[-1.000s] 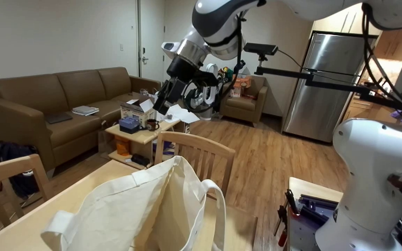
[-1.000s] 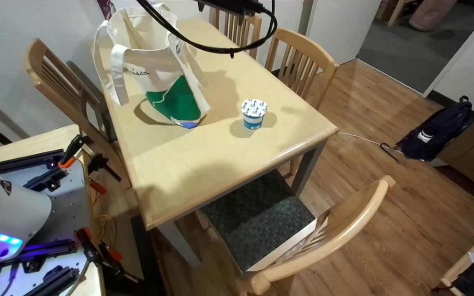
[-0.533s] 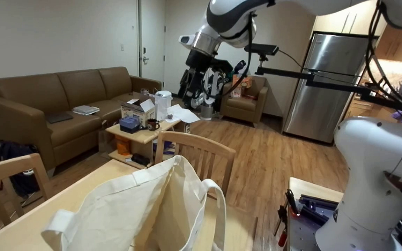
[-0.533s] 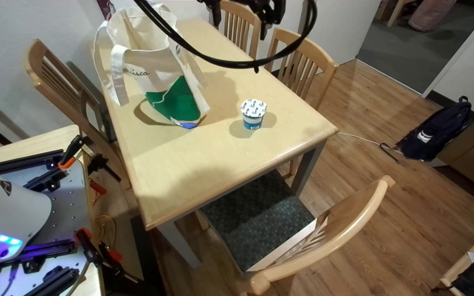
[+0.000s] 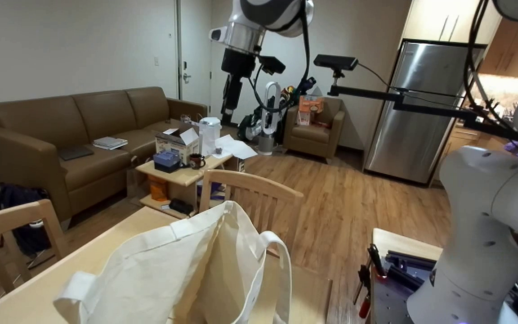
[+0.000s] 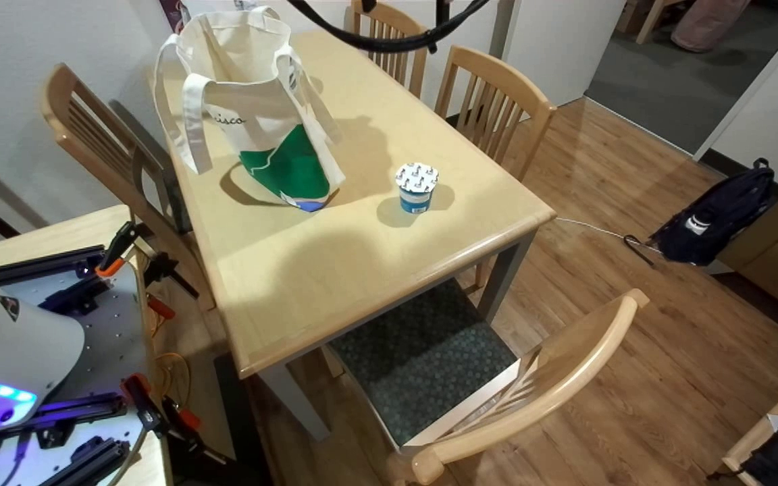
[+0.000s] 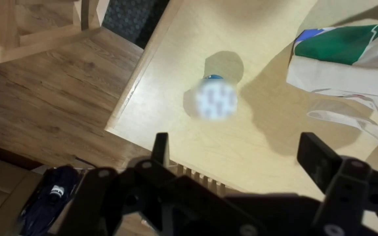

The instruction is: Push the carrier bag down

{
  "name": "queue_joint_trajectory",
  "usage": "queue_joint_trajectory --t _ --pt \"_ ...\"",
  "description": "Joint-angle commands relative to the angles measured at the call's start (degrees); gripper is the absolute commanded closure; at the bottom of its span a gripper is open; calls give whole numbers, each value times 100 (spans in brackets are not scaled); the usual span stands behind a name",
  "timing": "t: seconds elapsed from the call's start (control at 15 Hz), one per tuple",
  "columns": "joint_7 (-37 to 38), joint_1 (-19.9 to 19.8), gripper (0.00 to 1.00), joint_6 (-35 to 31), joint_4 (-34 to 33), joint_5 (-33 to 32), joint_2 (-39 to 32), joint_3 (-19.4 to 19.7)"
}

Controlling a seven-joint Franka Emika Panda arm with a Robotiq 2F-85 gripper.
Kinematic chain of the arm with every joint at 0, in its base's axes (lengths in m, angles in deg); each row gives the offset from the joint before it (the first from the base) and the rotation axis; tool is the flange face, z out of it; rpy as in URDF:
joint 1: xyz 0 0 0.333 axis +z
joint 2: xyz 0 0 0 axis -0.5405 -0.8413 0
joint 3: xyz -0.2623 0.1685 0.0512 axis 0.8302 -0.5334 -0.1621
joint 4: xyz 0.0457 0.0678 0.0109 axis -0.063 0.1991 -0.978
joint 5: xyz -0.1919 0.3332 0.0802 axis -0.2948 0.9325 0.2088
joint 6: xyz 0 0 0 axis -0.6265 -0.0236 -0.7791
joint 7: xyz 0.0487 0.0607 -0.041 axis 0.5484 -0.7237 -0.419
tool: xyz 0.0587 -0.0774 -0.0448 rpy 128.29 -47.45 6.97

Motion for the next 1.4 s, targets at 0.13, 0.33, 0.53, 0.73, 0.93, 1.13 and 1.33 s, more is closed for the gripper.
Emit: queue_joint_trajectory --t 0.13,0.33,0.53,0.73,0.93,1.13,1.33 --pt "229 -1962 0 720 -867 -296 -562 -1942" --pt "520 -2155 0 -487 572 -628 101 -2605" --pt "42 -2491 0 -1810 1645 -1 173 -3516" --pt "-88 -2491 0 -2533 2308 294 -170 -4204" --pt "28 -2565 0 -2578 2347 113 -630 -4595" --pt "249 -2634 0 -2504 2393 93 -566 -4782" --pt "774 -2450 0 -3324 3305 -101 -394 -4978"
